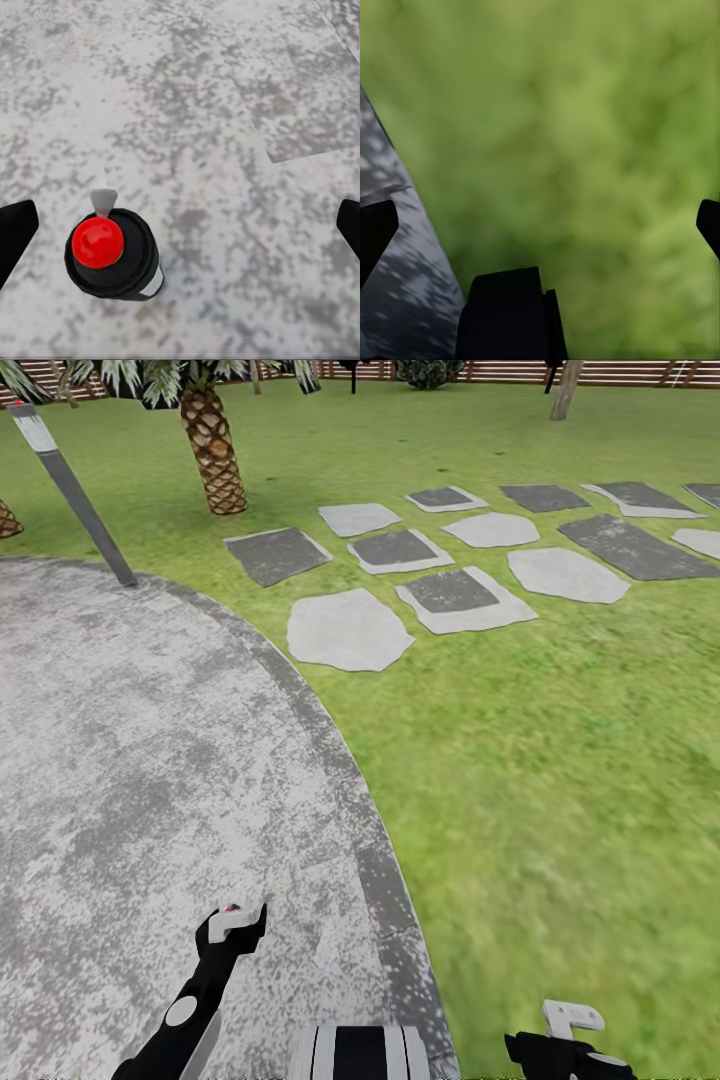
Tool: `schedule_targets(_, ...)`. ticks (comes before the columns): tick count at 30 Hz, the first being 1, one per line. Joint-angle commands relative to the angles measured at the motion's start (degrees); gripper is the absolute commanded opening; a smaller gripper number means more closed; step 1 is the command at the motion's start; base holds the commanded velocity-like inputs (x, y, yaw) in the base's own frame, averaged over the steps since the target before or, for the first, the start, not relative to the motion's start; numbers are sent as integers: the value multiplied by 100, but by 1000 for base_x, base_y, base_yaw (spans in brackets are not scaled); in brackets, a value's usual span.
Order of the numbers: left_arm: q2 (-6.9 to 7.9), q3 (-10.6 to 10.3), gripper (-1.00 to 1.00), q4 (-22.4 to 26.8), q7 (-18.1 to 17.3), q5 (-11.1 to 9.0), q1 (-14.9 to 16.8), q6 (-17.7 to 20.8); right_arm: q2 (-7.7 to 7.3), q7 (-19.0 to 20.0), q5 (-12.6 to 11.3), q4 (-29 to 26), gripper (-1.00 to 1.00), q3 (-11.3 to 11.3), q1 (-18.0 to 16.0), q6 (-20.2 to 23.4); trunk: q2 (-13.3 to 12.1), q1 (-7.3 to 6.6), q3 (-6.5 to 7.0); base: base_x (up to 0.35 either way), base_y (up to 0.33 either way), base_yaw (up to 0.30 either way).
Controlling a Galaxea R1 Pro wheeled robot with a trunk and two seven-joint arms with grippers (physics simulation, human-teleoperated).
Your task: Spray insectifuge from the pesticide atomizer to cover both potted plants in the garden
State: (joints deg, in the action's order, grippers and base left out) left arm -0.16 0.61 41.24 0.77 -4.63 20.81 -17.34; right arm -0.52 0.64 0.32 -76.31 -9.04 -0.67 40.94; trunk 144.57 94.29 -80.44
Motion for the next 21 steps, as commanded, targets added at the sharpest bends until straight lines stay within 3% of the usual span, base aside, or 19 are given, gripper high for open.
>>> schedule_targets(1,-2,0,100,-2,-6,-47,2,-15,-1,7,4,-6,100,-2,-2,28,2,-1,-4,0,0,0)
schedule_targets(13,-2,0,100,-2,-2,-47,2,-15,-1,7,4,-7,100,0,-2,28,2,-1,-4,0,3,0)
schedule_targets(21,-2,0,100,-2,0,-47,2,-15,-1,5,4,-7,100,3,-3,28,2,-1,-4,0,124,0)
